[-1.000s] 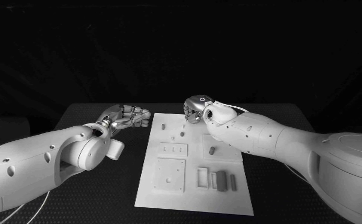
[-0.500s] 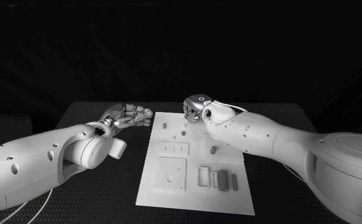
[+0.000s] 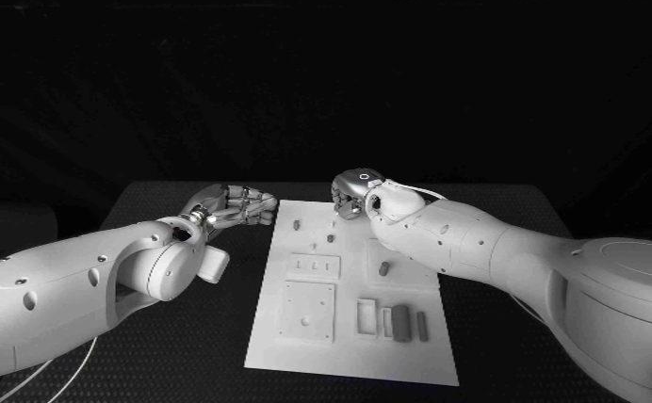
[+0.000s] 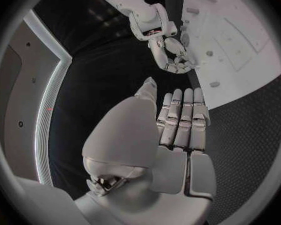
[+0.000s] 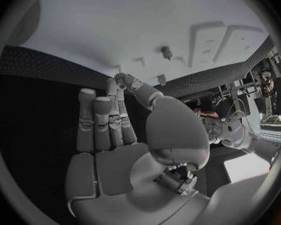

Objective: Assemble the parts on the task board

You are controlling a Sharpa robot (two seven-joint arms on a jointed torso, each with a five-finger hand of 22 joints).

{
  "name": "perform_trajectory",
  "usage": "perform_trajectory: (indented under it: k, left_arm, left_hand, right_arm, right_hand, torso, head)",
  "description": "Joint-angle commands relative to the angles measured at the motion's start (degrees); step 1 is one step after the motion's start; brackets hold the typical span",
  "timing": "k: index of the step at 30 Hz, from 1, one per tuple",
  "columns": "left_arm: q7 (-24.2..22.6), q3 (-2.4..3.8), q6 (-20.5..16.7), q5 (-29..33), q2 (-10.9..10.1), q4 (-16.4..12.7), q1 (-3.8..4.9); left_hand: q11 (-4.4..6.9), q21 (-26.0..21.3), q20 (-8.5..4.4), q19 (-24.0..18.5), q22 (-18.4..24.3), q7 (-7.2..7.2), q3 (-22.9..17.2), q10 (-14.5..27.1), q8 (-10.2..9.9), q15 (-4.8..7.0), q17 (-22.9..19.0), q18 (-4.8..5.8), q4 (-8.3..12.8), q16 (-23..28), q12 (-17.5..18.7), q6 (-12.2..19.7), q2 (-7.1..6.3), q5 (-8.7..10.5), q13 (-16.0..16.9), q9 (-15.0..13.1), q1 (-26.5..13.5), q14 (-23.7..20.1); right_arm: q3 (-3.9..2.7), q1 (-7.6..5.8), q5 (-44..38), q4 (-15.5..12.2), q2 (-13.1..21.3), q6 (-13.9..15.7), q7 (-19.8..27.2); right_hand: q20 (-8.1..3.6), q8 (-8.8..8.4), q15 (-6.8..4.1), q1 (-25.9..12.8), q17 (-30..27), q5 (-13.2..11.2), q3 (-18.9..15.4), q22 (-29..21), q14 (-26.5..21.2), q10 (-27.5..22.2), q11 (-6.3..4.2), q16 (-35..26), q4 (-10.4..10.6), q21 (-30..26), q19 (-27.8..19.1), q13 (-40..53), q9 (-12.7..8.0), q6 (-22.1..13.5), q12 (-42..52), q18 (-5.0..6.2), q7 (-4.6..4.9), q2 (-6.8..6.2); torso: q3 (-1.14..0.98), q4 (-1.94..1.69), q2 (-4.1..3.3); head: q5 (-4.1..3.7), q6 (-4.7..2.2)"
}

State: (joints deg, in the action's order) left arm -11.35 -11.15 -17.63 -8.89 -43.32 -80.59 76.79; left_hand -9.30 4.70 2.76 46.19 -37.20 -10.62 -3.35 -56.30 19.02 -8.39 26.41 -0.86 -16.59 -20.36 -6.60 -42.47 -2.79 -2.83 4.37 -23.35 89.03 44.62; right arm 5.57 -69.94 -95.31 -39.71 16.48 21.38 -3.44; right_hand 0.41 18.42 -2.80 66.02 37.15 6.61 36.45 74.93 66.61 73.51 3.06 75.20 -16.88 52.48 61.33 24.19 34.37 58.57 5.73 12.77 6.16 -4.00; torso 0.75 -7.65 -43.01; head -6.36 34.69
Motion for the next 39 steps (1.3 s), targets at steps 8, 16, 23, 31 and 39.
perform_trajectory:
  k: [8,16,23,31,39]
  left_arm:
    - [-0.56,0.07,0.39,0.18,0.25,-0.03,0.09]
    - [-0.53,0.07,0.46,0.18,0.54,0.3,0.09]
    - [-0.53,0.07,0.52,0.18,0.73,0.45,0.09]
    - [-0.52,0.07,0.56,0.18,0.77,0.53,0.08]
    - [-0.51,0.06,0.62,0.18,1.12,0.92,0.07]
  left_hand:
    - [-0.05,-0.34,0.25,0.35,0.08,0.0,-0.27,-0.42,-0.3,-0.39,0.09,0.34,-0.04,0.33,0.24,-0.17,-0.19,-0.07,-0.07,0.07,-0.59,-0.09]
    - [-0.05,-0.36,0.26,0.36,0.08,-0.01,-0.28,-0.43,-0.31,-0.39,0.11,0.34,-0.05,0.36,0.27,-0.17,-0.19,-0.07,-0.07,0.07,-0.62,-0.09]
    - [-0.06,-0.37,0.26,0.36,0.08,-0.01,-0.29,-0.43,-0.33,-0.39,0.12,0.34,-0.05,0.38,0.3,-0.16,-0.18,-0.07,-0.08,0.08,-0.65,-0.09]
    - [-0.06,-0.38,0.26,0.37,0.08,-0.02,-0.29,-0.44,-0.34,-0.38,0.14,0.34,-0.05,0.41,0.33,-0.16,-0.17,-0.07,-0.08,0.09,-0.68,-0.09]
    - [-0.06,-0.4,0.26,0.36,0.09,-0.02,-0.3,-0.45,-0.35,-0.38,0.15,0.34,-0.06,0.43,0.36,-0.16,-0.17,-0.07,-0.09,0.1,-0.72,-0.08]
  right_arm:
    - [0.13,0.17,-0.58,0.38,-0.57,-0.94,0.43]
    - [0.17,0.19,-0.01,1.17,-0.88,-1.09,0.72]
    - [0.21,0.19,0.42,1.66,-1.22,-1.79,0.66]
    - [0.33,0.2,0.93,1.78,-1.32,-1.76,0.77]
    - [0.33,0.19,1.32,1.6,-1.44,-2.91,0.58]
  right_hand:
    - [-0.26,0.31,-0.45,0.32,-0.12,0.17,0.17,1.16,-0.12,0.17,-0.04,0.2,0.15,0.18,-0.12,0.0,0.15,0.33,0.1,2.23,0.19,0.11]
    - [-0.09,-0.27,-0.13,0.2,-0.31,0.18,0.13,1.09,-0.53,-0.45,0.29,-0.06,0.17,0.05,-0.58,-0.02,0.01,-0.26,-0.57,2.23,0.43,-0.08]
    - [0.27,-1.82,0.76,0.02,-0.41,0.18,0.04,1.11,-1.05,-2.24,1.2,0.05,0.24,0.12,-1.14,-0.29,-0.58,-2.0,-1.91,2.23,1.19,-0.82]
    - [0.55,-2.88,1.34,-0.15,-0.44,0.19,0.1,1.1,-1.53,-3.79,1.8,0.26,0.28,0.16,-1.55,-0.63,-1.1,-3.23,-2.07,2.23,1.78,-1.2]
    - [0.67,-3.57,1.79,-0.33,-0.51,0.18,0.1,1.08,-1.65,-5.06,2.25,0.45,0.35,0.22,-1.69,-1.02,-1.49,-4.08,-2.11,2.23,2.2,-1.6]
  torso:
    - [0.04,0.0,0.0]
    - [0.11,0.08,-0.01]
    - [0.1,0.07,-0.02]
    - [0.1,0.1,-0.06]
    - [0.14,0.09,-0.05]
  head:
    - [0.02,0.41]
    - [0.01,0.43]
    - [0.02,0.45]
    - [0.07,0.43]
    - [0.03,0.46]
